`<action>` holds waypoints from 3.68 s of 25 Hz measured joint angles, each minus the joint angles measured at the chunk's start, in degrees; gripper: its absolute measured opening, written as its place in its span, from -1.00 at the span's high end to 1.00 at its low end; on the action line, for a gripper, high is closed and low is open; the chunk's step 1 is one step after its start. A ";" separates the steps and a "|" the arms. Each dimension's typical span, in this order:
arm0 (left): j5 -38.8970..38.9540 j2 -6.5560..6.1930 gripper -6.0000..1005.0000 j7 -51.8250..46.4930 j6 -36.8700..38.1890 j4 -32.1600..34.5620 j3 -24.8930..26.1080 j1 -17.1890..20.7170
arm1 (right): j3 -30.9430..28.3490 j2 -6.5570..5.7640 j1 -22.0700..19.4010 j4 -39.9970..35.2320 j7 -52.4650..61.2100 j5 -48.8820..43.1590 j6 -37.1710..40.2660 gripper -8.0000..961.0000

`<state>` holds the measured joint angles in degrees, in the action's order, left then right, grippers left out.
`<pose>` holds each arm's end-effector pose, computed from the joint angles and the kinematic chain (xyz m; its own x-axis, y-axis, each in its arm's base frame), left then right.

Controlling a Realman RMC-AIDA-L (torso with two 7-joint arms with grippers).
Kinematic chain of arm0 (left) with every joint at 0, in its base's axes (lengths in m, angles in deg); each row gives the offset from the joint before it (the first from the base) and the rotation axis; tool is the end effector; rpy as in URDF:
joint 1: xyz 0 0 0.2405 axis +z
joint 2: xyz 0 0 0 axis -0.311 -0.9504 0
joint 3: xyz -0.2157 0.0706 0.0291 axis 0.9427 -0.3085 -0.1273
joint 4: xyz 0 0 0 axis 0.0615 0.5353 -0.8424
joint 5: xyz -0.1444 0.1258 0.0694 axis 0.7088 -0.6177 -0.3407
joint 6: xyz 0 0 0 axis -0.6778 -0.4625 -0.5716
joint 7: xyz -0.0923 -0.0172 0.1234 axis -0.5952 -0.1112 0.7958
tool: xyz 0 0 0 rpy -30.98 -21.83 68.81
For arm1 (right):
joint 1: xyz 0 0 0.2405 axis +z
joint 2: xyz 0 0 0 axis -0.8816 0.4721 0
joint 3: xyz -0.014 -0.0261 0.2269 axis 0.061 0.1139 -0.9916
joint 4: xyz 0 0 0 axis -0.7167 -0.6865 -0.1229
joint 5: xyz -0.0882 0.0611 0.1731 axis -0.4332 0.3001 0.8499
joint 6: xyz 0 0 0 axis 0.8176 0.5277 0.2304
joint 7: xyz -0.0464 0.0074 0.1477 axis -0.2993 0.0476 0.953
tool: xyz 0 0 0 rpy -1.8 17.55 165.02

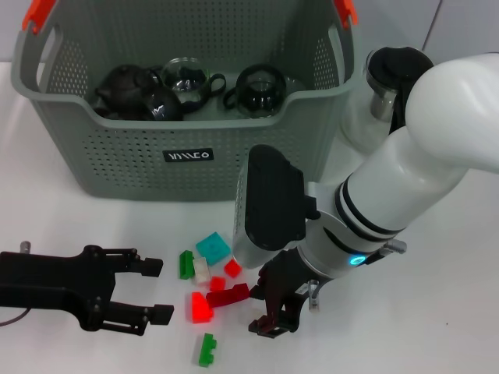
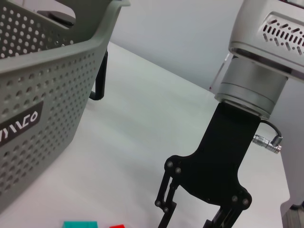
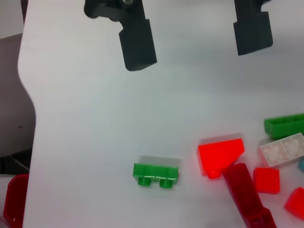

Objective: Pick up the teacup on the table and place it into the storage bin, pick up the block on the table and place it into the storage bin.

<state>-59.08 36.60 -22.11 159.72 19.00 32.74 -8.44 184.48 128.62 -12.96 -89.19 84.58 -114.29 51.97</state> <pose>-0.2724 0.2504 0.0244 0.8143 0.4707 0.3397 0.4896 -0.8713 0.0339 0.1114 0.2917 -0.1360 0.9270 -0.0436 0.3725 -0.0570 -0.9981 0.0250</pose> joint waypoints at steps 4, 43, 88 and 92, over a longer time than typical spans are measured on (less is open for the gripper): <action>0.00 -0.02 -0.68 0.02 0.00 -0.03 0.00 -0.03 | 0.60 0.00 -0.07 0.01 0.00 0.00 -0.19 -0.04; 0.00 -0.20 -0.68 0.23 0.71 0.01 0.46 0.18 | -10.58 -0.95 -7.67 -19.47 3.91 -7.65 7.34 0.74; 1.14 0.07 -0.68 0.59 -0.62 -0.36 2.64 0.82 | -34.88 -0.88 1.70 -14.93 -0.57 -6.28 -15.30 0.25; 0.97 0.04 -0.68 0.45 -0.56 -0.34 2.62 0.91 | -35.11 -1.06 -2.98 -23.98 -0.85 -1.83 -7.30 -0.40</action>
<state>-58.10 36.64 -21.66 159.17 18.65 35.37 -7.52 149.37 127.57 -15.94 -113.17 83.73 -116.12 44.67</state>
